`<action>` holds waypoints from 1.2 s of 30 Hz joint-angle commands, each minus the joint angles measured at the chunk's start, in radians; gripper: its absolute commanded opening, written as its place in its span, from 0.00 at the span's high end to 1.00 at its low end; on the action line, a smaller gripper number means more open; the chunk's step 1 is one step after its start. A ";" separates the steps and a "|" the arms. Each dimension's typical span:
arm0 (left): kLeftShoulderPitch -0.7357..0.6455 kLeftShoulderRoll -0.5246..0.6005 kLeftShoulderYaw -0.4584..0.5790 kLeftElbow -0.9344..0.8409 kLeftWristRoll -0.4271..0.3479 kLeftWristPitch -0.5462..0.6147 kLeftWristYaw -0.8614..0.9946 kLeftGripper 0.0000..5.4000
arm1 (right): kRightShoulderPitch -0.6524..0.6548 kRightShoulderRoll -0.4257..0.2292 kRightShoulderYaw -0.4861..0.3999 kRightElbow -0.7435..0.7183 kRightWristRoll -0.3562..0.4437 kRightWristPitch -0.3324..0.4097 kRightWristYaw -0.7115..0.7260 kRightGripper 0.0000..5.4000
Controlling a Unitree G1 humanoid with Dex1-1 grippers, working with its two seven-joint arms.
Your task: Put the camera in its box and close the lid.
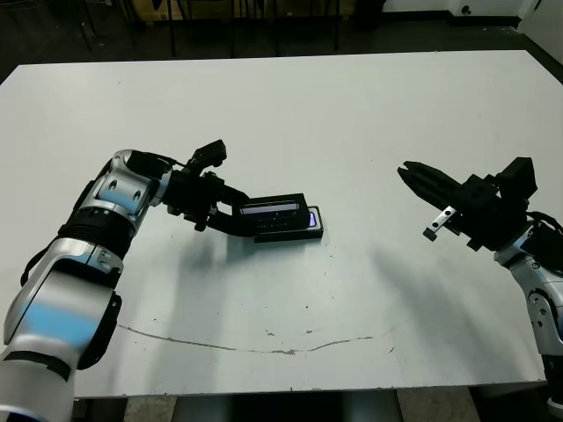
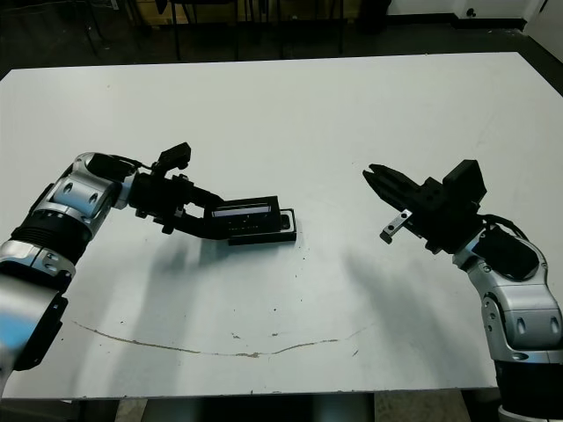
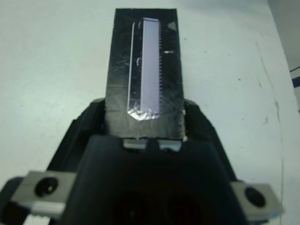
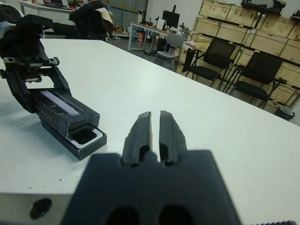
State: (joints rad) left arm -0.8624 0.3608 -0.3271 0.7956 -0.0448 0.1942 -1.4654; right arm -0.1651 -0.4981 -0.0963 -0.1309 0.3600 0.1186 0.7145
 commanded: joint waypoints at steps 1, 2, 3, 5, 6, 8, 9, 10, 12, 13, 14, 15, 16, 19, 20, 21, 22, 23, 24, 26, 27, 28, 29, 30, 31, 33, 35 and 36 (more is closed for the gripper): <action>0.041 -0.017 -0.034 -0.024 0.011 0.019 -0.048 0.50 | 0.019 0.001 -0.004 0.014 -0.003 -0.018 0.011 1.00; 0.043 -0.018 -0.038 -0.026 0.012 0.032 -0.047 0.50 | 0.022 -0.001 -0.003 0.009 -0.003 -0.019 0.012 1.00; 0.046 -0.020 -0.043 -0.027 0.020 0.036 -0.040 0.50 | 0.024 -0.002 -0.003 0.005 -0.002 -0.025 0.016 1.00; 0.050 -0.025 -0.052 -0.020 0.030 0.041 -0.028 0.50 | 0.030 -0.004 -0.002 -0.002 0.000 -0.036 0.025 1.00; 0.051 -0.031 -0.059 -0.007 0.038 0.029 -0.022 0.50 | 0.034 -0.006 -0.003 -0.011 0.002 -0.038 0.028 1.00; 0.050 -0.043 -0.083 0.014 0.067 0.015 -0.001 0.50 | 0.044 -0.010 -0.004 -0.036 0.004 -0.030 0.026 1.00; 0.050 -0.050 -0.093 0.025 0.077 0.014 0.007 0.50 | 0.049 -0.012 -0.005 -0.049 0.004 -0.027 0.023 1.00; 0.052 -0.056 -0.102 0.029 0.085 0.012 0.015 0.50 | 0.055 -0.014 -0.006 -0.063 0.003 -0.021 0.019 1.00; 0.057 -0.064 -0.120 0.032 0.104 -0.015 0.034 0.50 | 0.064 -0.014 -0.010 -0.078 0.008 -0.022 0.021 1.00; 0.058 -0.067 -0.127 0.033 0.113 -0.028 0.041 0.50 | 0.068 -0.014 -0.012 -0.083 0.011 -0.020 0.022 1.00; 0.059 -0.071 -0.133 0.038 0.120 -0.040 0.047 0.50 | 0.073 -0.015 -0.014 -0.090 0.012 -0.019 0.021 1.00; 0.060 -0.074 -0.136 0.043 0.123 -0.048 0.052 0.50 | 0.077 -0.015 -0.015 -0.095 0.012 -0.019 0.020 1.00; 0.062 -0.077 -0.135 0.048 0.121 -0.052 0.057 0.50 | 0.080 -0.013 -0.016 -0.096 0.015 -0.025 0.022 1.00; 0.069 -0.080 -0.129 0.056 0.113 -0.056 0.066 0.50 | 0.086 -0.009 -0.018 -0.100 0.024 -0.023 0.022 1.00; 0.072 -0.079 -0.126 0.053 0.111 -0.058 0.068 0.50 | 0.088 -0.013 -0.018 -0.109 0.025 -0.008 0.017 1.00; 0.077 -0.075 -0.124 0.045 0.108 -0.060 0.070 0.50 | 0.091 -0.015 -0.018 -0.116 0.027 0.003 0.013 1.00; 0.082 -0.070 -0.121 0.033 0.105 -0.057 0.071 0.50 | 0.092 -0.016 -0.018 -0.119 0.031 0.008 0.013 1.00; 0.088 -0.063 -0.115 0.016 0.098 -0.052 0.067 0.50 | 0.093 -0.016 -0.019 -0.121 0.035 0.013 0.013 1.00; 0.099 -0.052 -0.107 -0.014 0.086 -0.043 0.060 0.50 | 0.094 -0.016 -0.019 -0.123 0.036 0.019 0.011 1.00; 0.127 -0.024 -0.086 -0.097 0.050 -0.024 0.034 0.50 | 0.092 -0.017 -0.020 -0.118 0.036 0.021 0.015 1.00; 0.147 -0.006 -0.069 -0.154 0.021 -0.012 0.013 0.50 | 0.092 -0.020 -0.020 -0.118 0.033 0.024 0.015 1.00; 0.163 0.008 -0.057 -0.202 -0.003 0.000 -0.002 0.50 | 0.091 -0.021 -0.020 -0.117 0.031 0.027 0.014 1.00; 0.183 0.029 -0.047 -0.273 -0.025 0.026 -0.008 0.50 | 0.089 -0.021 -0.020 -0.114 0.030 0.026 0.015 1.00; 0.200 0.048 -0.039 -0.337 -0.043 0.050 -0.011 0.50 | 0.089 -0.022 -0.019 -0.114 0.026 0.027 0.013 1.00; 0.217 0.069 -0.031 -0.406 -0.060 0.079 -0.013 0.50 | 0.087 -0.021 -0.018 -0.110 0.023 0.023 0.013 1.00; 0.241 0.105 -0.008 -0.525 -0.104 0.135 -0.022 0.50 | 0.084 -0.020 -0.016 -0.107 0.024 0.027 0.013 1.00; 0.251 0.131 0.010 -0.596 -0.146 0.183 -0.031 0.50 | 0.082 -0.023 -0.014 -0.118 0.023 0.048 0.006 1.00; 0.250 0.140 0.014 -0.609 -0.158 0.199 -0.032 0.50 | 0.081 -0.023 -0.013 -0.119 0.017 0.047 0.003 1.00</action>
State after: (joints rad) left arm -0.6267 0.4746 -0.3241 0.2104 -0.1922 0.3663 -1.4918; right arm -0.0860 -0.5084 -0.1146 -0.2514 0.3843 0.1449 0.7257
